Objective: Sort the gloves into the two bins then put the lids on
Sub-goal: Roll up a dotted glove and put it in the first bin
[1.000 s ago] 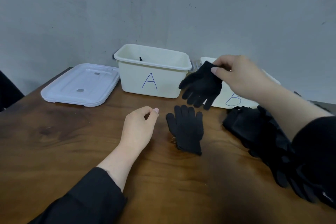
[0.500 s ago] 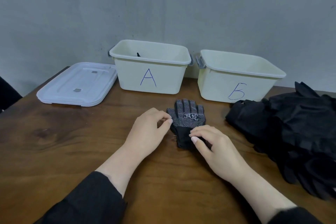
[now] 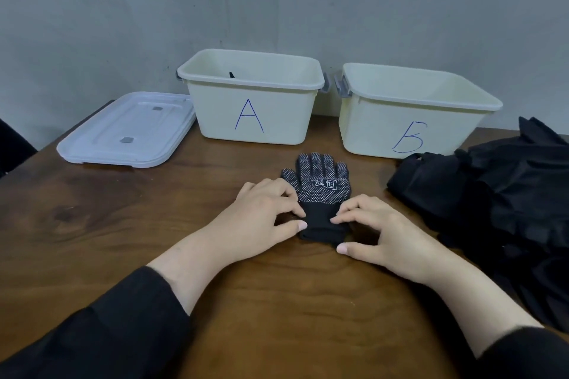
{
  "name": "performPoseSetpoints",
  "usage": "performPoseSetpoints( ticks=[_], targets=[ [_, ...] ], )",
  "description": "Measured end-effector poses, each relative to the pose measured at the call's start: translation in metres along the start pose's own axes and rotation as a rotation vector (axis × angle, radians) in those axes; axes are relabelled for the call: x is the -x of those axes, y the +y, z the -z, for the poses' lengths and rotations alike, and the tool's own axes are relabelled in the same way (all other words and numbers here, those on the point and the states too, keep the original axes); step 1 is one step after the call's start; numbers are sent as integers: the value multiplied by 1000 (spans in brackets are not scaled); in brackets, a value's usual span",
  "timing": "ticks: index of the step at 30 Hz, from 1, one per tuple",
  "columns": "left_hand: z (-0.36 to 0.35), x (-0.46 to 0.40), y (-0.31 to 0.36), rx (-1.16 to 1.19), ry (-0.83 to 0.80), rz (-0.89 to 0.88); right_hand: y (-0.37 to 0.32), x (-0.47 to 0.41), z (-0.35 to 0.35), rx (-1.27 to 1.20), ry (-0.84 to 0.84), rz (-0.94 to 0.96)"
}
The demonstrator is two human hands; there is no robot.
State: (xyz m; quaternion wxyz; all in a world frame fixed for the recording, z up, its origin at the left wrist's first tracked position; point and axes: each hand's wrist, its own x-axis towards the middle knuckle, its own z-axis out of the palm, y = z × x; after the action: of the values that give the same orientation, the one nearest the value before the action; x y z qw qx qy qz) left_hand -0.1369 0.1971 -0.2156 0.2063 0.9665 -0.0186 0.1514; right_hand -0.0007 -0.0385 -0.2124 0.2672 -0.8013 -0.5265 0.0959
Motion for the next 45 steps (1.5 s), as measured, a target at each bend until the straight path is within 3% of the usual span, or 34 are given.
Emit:
performPoseSetpoints(
  ticks=[7, 15, 20, 26, 31, 40, 45],
  targets=[
    [-1, -1, 11, -29, -64, -86, -7, -8, -17, 183, 178, 101],
    [-2, -2, 12, -43, 3, -95, -16, -3, -9, 5, 128, 111],
    [-1, -3, 14, 22, 18, -29, -18, -4, -11, 113, 121, 35],
    [-7, -13, 16, 242, 98, 185, -15, -16, -16, -224, 308, -134],
    [-10, -18, 12, 374, 102, 242, -14, -27, -20, -194, 364, -175],
    [-11, -25, 8, 101, 167, 114, -6, -34, -20, 164, 437, -63],
    [-11, -29, 8, -100, 132, 24, -8, -29, -16, 338, 313, 59]
  ],
)
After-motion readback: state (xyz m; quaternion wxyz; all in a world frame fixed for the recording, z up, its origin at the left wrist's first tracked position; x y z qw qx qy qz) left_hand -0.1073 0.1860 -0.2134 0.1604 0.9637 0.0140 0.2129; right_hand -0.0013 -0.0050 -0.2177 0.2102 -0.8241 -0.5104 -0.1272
